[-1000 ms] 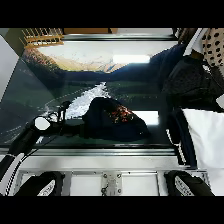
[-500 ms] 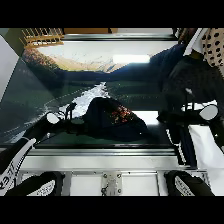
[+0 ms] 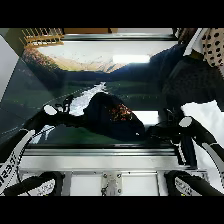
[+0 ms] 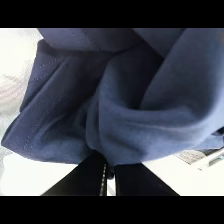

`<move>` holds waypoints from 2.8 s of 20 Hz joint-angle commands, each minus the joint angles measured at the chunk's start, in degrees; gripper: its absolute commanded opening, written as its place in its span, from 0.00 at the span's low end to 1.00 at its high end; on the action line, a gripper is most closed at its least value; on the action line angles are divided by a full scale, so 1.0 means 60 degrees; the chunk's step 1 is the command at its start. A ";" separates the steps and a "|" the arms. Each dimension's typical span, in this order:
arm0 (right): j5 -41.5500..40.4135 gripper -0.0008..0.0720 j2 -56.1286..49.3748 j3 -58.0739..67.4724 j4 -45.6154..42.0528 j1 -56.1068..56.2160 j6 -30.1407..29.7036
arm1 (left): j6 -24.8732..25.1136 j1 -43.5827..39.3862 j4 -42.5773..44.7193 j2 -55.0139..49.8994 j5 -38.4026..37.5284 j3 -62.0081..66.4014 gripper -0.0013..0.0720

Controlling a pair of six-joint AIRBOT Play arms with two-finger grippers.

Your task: Fold the clothes and pants, and hang the long-sleeved shirts on hangers.

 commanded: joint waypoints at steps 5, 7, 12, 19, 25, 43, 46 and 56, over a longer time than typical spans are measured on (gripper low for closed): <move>-0.1501 0.12 -0.0732 -0.0073 0.1603 0.1617 -0.0576 | 0.0007 0.0033 0.0007 -0.0018 0.0004 0.0051 0.03; -0.1417 0.03 -0.0656 0.0255 0.1104 0.1508 -0.0568 | 0.0011 0.0175 0.0033 0.0087 0.0080 0.0058 0.03; 0.1115 0.03 0.0758 0.4207 -0.2528 -0.0025 0.0135 | -0.0058 0.2233 0.1096 0.2280 -0.0659 0.2135 0.03; 0.1574 0.03 0.2994 0.9001 -0.2805 -0.0645 0.0098 | -0.0058 0.3508 0.1104 0.6193 -0.1173 0.5023 0.03; 0.0925 0.03 0.4597 0.9114 -0.3260 -0.0645 0.0219 | -0.0062 0.3508 0.1268 0.8200 -0.1191 0.5209 0.03; 0.2506 0.15 -0.2484 0.8590 -0.3133 -0.0648 0.1825 | -0.0481 0.1789 0.1271 0.0455 -0.0244 0.4925 0.03; 0.1927 0.74 -0.2495 0.8579 -0.3126 -0.0616 0.1821 | -0.0492 0.1763 0.1275 -0.0448 -0.1162 0.5282 0.03; -0.0018 0.49 -0.3421 0.6255 -0.0998 0.2860 0.1861 | -0.0477 0.2091 0.1268 0.0098 -0.0157 0.2707 0.03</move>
